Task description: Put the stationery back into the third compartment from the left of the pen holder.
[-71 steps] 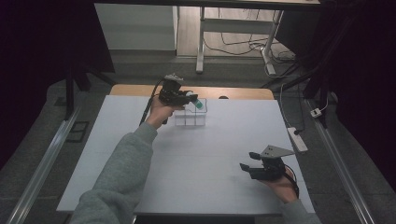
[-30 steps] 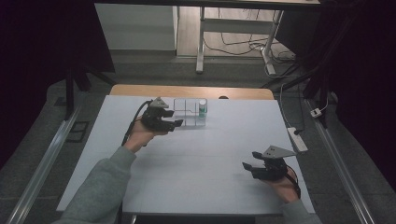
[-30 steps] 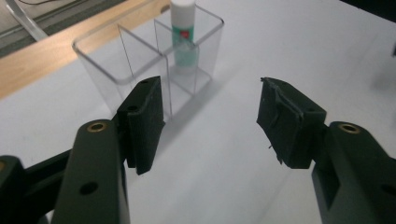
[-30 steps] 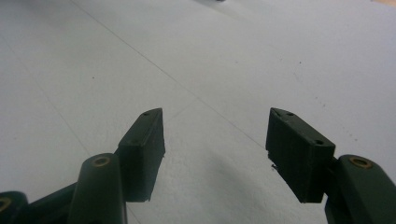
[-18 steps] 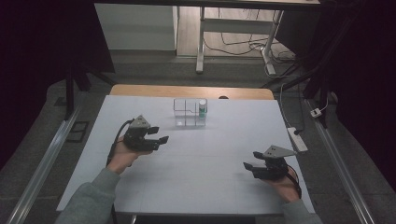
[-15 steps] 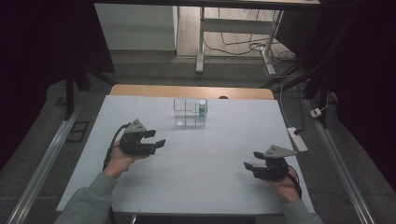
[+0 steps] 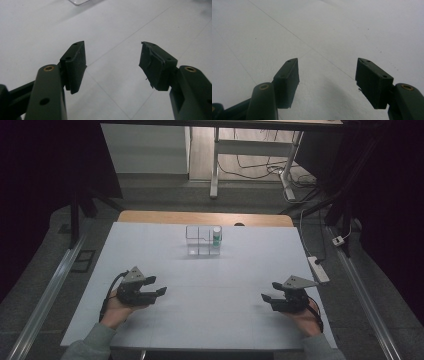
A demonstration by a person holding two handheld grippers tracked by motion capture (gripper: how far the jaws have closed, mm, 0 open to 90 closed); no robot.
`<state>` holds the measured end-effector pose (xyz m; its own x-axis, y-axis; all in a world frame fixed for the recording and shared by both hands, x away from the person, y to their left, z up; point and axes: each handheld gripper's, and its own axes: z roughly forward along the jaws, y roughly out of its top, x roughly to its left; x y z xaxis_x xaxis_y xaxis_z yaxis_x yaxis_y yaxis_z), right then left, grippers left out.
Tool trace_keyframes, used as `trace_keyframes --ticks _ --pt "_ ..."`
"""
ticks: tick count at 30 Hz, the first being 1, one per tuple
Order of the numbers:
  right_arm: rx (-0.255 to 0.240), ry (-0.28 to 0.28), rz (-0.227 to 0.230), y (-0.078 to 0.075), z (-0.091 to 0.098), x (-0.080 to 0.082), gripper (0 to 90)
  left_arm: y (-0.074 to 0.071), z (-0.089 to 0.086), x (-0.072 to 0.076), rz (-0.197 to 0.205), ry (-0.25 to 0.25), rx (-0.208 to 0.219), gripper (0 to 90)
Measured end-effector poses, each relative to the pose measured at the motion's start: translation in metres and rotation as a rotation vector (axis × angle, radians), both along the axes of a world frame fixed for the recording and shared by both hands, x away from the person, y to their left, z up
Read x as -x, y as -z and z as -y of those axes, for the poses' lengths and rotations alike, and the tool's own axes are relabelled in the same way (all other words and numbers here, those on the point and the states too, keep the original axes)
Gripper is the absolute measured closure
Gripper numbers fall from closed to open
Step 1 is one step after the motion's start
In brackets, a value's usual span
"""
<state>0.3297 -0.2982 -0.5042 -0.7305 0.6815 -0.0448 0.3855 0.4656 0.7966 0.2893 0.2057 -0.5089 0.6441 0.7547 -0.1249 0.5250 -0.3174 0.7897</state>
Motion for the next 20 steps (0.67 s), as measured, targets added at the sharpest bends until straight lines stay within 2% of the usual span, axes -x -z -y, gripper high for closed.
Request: trace_keyframes --ticks 4,12,20 --pt "0.002 0.002 0.002 0.001 0.0 0.0 35.1 0.004 -0.006 0.005 -0.004 -0.01 0.01 37.7" --pt "0.006 -0.001 0.011 0.0 0.0 0.001 35.1 0.004 -0.011 0.015 0.004 -0.02 0.005 36.9" --pt "0.003 -0.005 0.017 -0.001 0.0 0.002 34.9 0.005 -0.01 0.015 0.002 -0.017 0.0 35.8"
